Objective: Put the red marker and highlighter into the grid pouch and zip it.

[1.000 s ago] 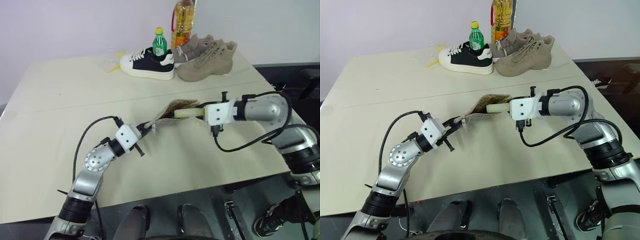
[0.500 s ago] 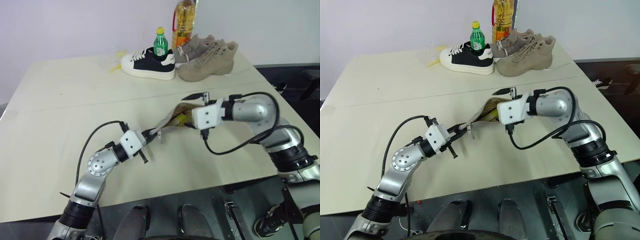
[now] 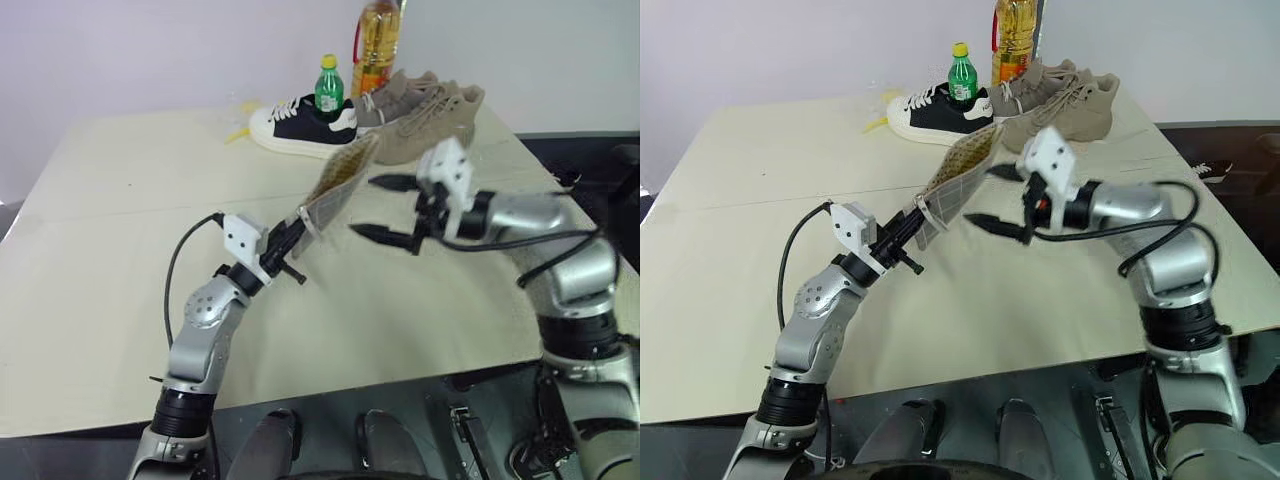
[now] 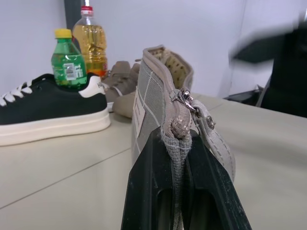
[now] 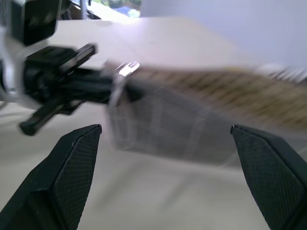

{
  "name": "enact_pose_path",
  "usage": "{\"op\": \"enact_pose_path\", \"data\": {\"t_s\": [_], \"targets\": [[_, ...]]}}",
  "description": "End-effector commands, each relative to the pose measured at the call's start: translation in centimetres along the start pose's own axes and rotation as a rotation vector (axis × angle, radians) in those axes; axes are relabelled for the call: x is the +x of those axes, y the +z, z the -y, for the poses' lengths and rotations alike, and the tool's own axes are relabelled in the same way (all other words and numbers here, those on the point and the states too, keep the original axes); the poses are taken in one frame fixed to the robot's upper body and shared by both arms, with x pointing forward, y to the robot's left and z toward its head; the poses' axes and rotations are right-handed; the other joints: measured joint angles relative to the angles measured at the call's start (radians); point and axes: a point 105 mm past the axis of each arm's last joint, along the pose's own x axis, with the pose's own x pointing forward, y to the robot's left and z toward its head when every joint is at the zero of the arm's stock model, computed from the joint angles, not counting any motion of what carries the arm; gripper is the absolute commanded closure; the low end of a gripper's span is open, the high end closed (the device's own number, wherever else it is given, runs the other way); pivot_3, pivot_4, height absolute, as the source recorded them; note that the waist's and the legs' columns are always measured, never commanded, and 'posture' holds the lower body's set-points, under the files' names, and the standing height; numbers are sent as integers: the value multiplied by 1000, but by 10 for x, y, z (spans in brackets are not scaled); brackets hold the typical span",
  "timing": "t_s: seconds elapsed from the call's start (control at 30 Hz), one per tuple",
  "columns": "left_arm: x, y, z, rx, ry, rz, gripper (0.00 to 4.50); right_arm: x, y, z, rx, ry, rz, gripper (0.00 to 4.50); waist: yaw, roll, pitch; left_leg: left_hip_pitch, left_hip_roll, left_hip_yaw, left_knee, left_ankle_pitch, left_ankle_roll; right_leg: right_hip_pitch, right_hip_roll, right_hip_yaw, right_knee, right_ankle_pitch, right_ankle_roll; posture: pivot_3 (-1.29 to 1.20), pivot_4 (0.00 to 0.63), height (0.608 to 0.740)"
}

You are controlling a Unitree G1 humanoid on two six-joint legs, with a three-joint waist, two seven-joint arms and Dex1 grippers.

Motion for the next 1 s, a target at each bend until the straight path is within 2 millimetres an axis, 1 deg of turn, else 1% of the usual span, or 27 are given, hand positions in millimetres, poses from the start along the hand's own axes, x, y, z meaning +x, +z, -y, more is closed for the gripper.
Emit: {"op": "enact_pose_path", "data": {"t_s": [0.03, 0.17, 0.23, 0.3, 0.33, 0.5, 0.57, 0.63, 0.73, 0.8, 0.93, 1.0], "targets": [[7, 19, 8, 15, -25, 73, 4500, 20, 5, -14, 27, -23, 19, 20, -1, 0, 0, 0, 0, 0, 0, 0, 0, 0, 0, 0, 0, 0, 0, 0, 150, 740], [8, 18, 10, 17, -29, 73, 4500, 36, 0, -21, 69, -31, 8, 20, 2, 0, 0, 0, 0, 0, 0, 0, 0, 0, 0, 0, 0, 0, 0, 0, 150, 740], [8, 18, 12, 21, -34, 72, 4500, 42, -2, -21, 85, -44, 1, 545, 1, 0, 0, 0, -1, -1, 0, 0, 0, 0, 0, 0, 0, 0, 0, 0, 150, 740], [8, 18, 12, 23, -35, 73, 4500, 43, -4, -17, 105, -69, -10, 1319, 1, 0, 0, 0, -1, -1, 0, 0, 0, 0, 0, 0, 0, 0, 0, 0, 150, 740], [8, 18, 12, 26, -33, 72, 4500, 43, -5, -16, 110, -74, -12, 1946, 1, 0, 0, 0, -1, -1, 0, 0, 0, 0, 0, 0, 0, 0, 0, 0, 150, 740], [3, 14, 9, 55, -26, 52, 4500, 35, -1, -4, 87, -110, -13, 4449, 0, 0, 0, 0, -1, -1, 0, 0, 0, 0, 0, 0, 0, 0, 0, 0, 150, 740], [0, 12, 7, 76, -25, 37, 4500, 29, 1, 4, 64, -137, -17, 4485, 0, 0, 0, 0, -1, -1, 0, 0, 0, 0, 0, 0, 0, 0, 0, 0, 150, 740], [-5, 8, 4, 105, -30, 16, 4500, 20, 3, 18, 21, -187, -30, 4485, 0, 0, 0, 0, -1, -1, 0, 0, 0, 0, 0, 0, 0, 0, 0, 0, 150, 740], [-18, 1, -4, 196, -54, -47, 4500, -8, 11, 56, -48, -333, -51, 4485, 0, 0, 0, 0, -1, 0, 0, 0, 0, 0, 0, 0, 0, 0, 0, 0, 150, 740], [-25, 0, -10, 221, -55, -65, 4500, -27, 16, 79, -74, -424, -66, 4485, 1, 0, 0, 0, -1, 0, 0, 0, 0, 0, 0, 0, 0, 0, 0, 0, 150, 740], [-36, 0, -14, 254, -78, -91, 4500, -58, 17, 112, -96, -566, -114, 4485, 1, 0, 0, 0, 0, 0, -1, 0, 0, 0, 0, 0, -1, 0, 0, 0, 150, 740], [-41, 0, -14, 261, -91, -102, 4500, -76, 11, 131, -87, -656, -161, 4485, -2, 0, 0, 0, 0, 0, -1, 0, 0, 0, 0, 0, -1, 0, 0, 0, 150, 740]]}}
